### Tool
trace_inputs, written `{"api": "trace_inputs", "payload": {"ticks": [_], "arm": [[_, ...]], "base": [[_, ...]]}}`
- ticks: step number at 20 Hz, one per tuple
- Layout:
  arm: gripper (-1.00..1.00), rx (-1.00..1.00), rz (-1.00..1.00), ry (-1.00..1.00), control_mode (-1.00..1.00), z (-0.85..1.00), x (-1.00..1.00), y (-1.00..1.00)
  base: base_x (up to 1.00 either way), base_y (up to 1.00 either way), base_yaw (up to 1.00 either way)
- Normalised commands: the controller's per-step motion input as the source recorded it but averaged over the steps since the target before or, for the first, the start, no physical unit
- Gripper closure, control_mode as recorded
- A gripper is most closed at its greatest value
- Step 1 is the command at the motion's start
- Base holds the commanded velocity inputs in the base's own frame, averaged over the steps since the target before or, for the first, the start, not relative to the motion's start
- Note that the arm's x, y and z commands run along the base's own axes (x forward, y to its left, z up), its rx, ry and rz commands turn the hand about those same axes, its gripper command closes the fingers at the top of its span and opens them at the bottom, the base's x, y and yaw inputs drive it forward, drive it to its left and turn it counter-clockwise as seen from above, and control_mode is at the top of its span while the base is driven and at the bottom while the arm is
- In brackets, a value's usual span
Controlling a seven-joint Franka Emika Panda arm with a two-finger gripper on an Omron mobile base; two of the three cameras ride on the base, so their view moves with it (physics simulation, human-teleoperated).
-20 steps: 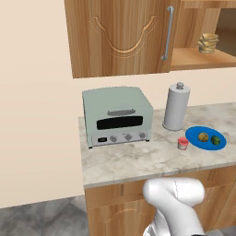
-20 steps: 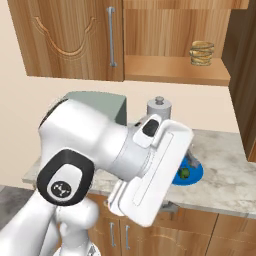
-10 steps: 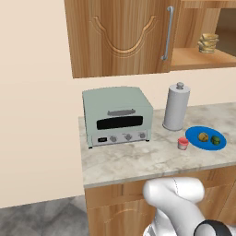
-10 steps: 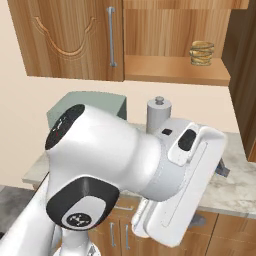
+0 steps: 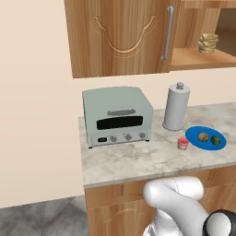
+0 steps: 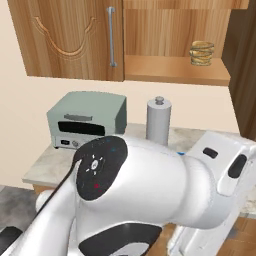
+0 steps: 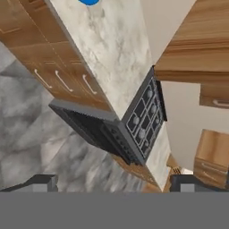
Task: Pick the avocado and bread from the counter and place them on the plate. Then pick the jam from the cabinet and place it next to the plate. Lastly close the cabinet door.
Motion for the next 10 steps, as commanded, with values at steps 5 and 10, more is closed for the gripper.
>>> {"api": "trace_inputs", "payload": {"ticks": [5,10], "arm": [[-1.0,0.0,0.14,-0.17,-1.0,0.04,-0.16,-0.4],[-1.0,0.0,0.17,-0.15,-1.0,0.0,-0.2,-0.41]], "base": [[0.0,0.0,0.0],[0.0,0.0,0.0]]}}
